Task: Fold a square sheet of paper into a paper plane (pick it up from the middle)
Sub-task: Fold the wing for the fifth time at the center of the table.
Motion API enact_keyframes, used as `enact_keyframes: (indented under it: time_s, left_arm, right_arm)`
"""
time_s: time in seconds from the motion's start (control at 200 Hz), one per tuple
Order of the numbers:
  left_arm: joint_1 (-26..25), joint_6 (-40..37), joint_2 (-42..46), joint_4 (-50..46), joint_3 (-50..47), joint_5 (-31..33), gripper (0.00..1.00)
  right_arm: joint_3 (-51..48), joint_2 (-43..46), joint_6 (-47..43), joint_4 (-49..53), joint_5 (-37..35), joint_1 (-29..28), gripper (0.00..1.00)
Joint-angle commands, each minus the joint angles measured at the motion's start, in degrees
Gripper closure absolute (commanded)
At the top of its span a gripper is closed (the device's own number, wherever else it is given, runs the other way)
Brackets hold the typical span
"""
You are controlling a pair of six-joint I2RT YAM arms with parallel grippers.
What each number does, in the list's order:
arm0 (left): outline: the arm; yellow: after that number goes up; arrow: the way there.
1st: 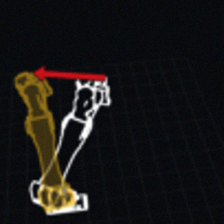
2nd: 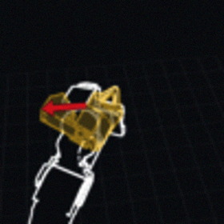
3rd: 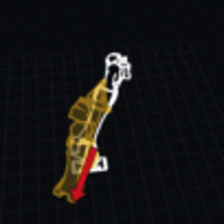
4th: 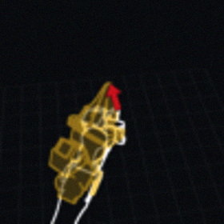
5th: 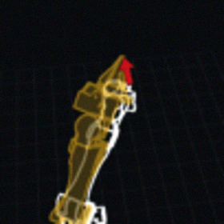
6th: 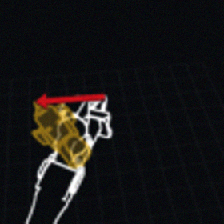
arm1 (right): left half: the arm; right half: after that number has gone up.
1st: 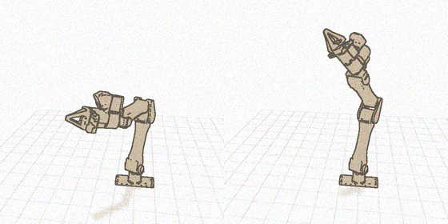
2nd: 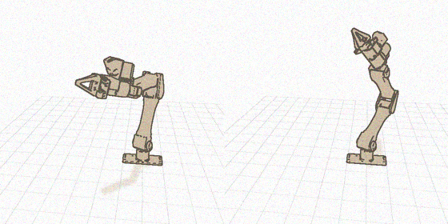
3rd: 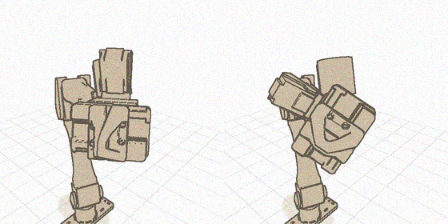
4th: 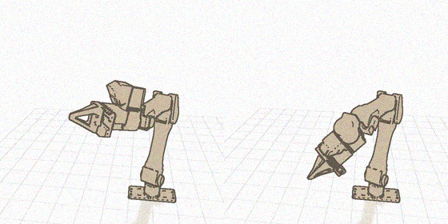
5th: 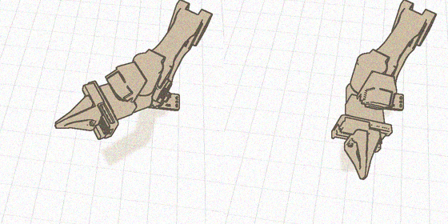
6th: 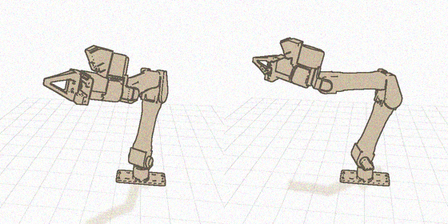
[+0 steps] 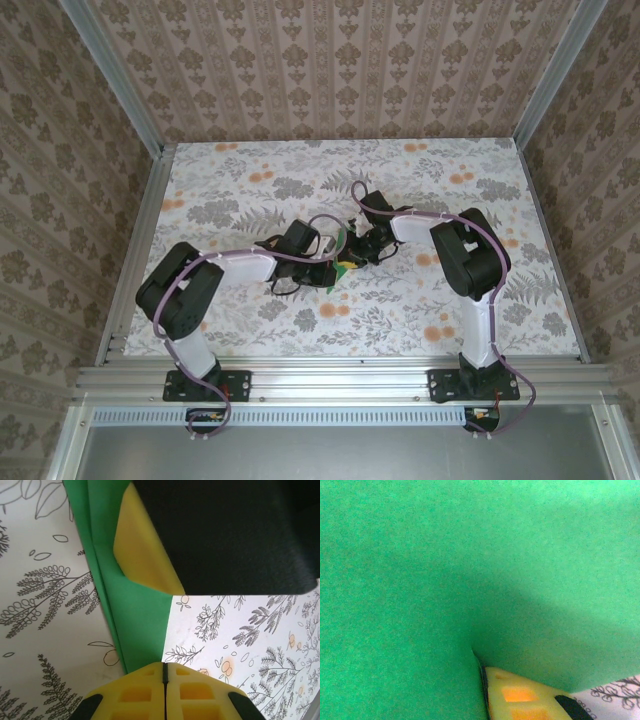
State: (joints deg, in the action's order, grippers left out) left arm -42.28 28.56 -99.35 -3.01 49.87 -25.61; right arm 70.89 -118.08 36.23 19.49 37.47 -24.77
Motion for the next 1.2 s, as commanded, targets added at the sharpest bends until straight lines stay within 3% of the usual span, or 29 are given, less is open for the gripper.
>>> enact_keyframes:
  time_s: [0.0, 0.48, 0.835, 1.195]
  left_arm:
    - [0.5, -0.1, -0.8, 0.2, 0.8, 0.6, 0.93]
    - [1.1, 0.1, -3.0, 1.2, 0.8, -0.3, 0.94]
    - [2.3, 3.2, 2.1, 8.2, -2.8, -0.5, 0.93]
    - [2.2, 2.2, -2.7, 6.2, -1.0, -3.0, 0.92]
  right_arm:
    - [-3.9, -7.6, 0.8, 3.9, -14.6, 0.3, 0.86]
    - [-3.8, -7.2, 1.1, 3.7, -14.4, 0.3, 0.83]
    - [-3.7, -7.6, 0.6, 4.4, -15.2, 0.3, 0.87]
    - [-3.8, -7.6, 0.5, 4.6, -15.6, 0.2, 0.87]
